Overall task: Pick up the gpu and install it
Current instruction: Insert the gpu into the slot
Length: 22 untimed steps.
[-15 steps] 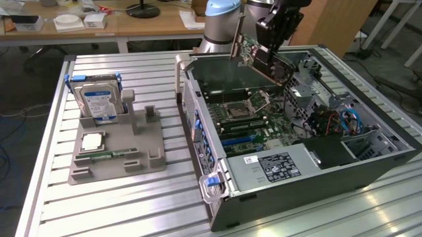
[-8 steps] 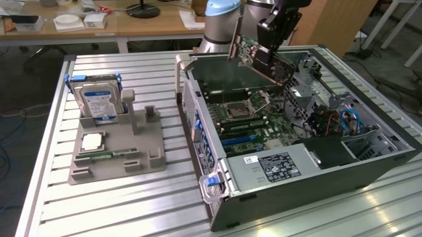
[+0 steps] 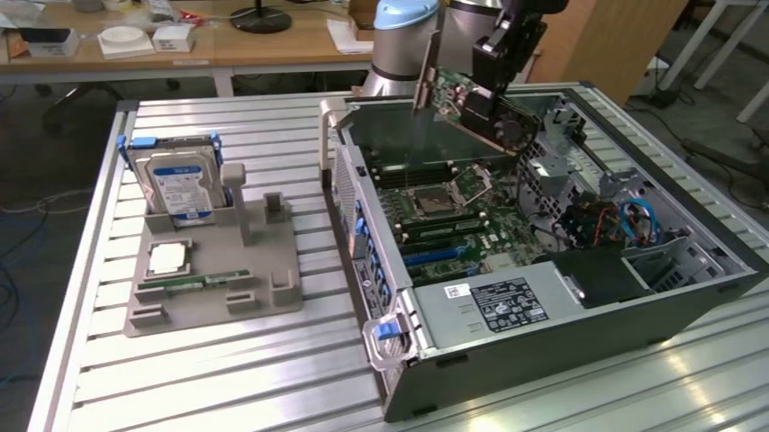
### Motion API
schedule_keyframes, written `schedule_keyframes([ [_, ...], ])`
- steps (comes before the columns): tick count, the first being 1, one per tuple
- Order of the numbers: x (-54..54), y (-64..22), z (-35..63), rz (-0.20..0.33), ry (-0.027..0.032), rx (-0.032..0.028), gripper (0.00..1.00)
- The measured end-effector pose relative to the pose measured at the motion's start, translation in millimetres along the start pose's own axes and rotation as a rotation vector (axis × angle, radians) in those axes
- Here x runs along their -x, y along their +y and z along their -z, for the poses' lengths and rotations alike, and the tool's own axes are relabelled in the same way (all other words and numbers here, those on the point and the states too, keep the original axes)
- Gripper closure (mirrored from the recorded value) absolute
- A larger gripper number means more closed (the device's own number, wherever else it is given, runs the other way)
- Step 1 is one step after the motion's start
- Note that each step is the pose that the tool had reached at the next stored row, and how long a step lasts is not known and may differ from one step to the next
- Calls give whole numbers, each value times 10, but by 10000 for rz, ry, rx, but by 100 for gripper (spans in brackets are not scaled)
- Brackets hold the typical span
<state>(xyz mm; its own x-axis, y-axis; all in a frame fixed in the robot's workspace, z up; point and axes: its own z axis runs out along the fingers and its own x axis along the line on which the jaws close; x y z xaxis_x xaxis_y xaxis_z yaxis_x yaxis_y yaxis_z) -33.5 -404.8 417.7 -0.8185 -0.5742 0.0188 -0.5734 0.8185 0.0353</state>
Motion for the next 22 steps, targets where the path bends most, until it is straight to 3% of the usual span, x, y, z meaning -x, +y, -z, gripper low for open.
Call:
schedule_keyframes([
  [17, -6, -7, -10, 1945, 64, -38, 74],
  [22, -7, -9, -16, 2476, 49, -69, 74],
])
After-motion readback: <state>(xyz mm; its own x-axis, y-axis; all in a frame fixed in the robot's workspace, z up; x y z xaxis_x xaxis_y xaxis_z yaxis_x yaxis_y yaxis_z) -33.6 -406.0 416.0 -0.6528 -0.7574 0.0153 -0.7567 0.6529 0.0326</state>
